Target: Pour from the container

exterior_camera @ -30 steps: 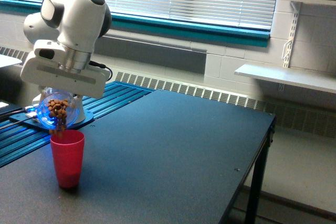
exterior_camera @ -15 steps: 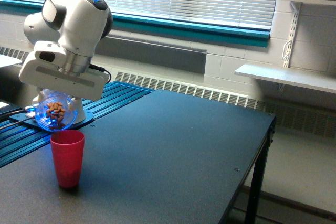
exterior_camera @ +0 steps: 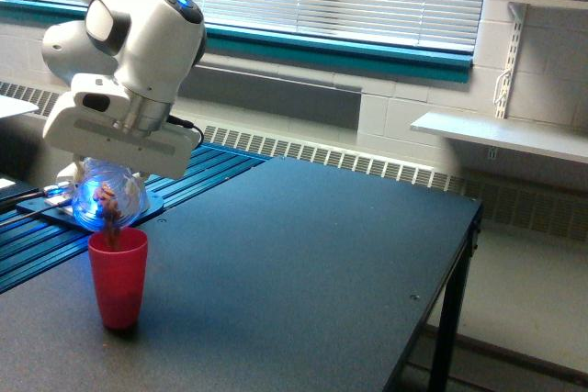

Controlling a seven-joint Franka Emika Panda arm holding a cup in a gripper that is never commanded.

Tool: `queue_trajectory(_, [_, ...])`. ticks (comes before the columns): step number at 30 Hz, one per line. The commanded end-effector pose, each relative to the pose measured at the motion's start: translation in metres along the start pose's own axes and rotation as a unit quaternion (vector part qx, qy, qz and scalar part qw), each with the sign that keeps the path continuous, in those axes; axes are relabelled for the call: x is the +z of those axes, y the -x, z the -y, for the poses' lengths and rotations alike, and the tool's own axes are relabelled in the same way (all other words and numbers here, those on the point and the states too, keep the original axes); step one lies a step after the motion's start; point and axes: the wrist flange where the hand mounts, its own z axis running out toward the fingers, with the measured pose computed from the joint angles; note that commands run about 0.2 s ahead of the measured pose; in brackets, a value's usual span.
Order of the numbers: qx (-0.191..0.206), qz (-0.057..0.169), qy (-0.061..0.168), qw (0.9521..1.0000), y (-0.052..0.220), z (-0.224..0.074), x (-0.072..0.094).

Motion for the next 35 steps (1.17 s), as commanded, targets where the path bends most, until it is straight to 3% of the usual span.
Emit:
queue_trajectory(1, [-0.017,-0.003,0.015,0.9997,0.001,0.004,-0.002])
queue_trajectory(17, [-0.028,-0.014,0.046,0.9985,-0.002,0.004,-0.004])
queue_trajectory(21, [-0.032,-0.015,0.035,0.9988,-0.001,0.01,-0.01])
queue_trajectory(28, [-0.034,-0.024,-0.005,0.9991,-0.004,0.024,-0.027])
queue_trajectory(31, [-0.04,-0.04,-0.023,0.9981,-0.007,0.029,-0.036])
queue_trajectory(35, [-0.034,-0.043,-0.03,0.998,-0.01,0.03,-0.04])
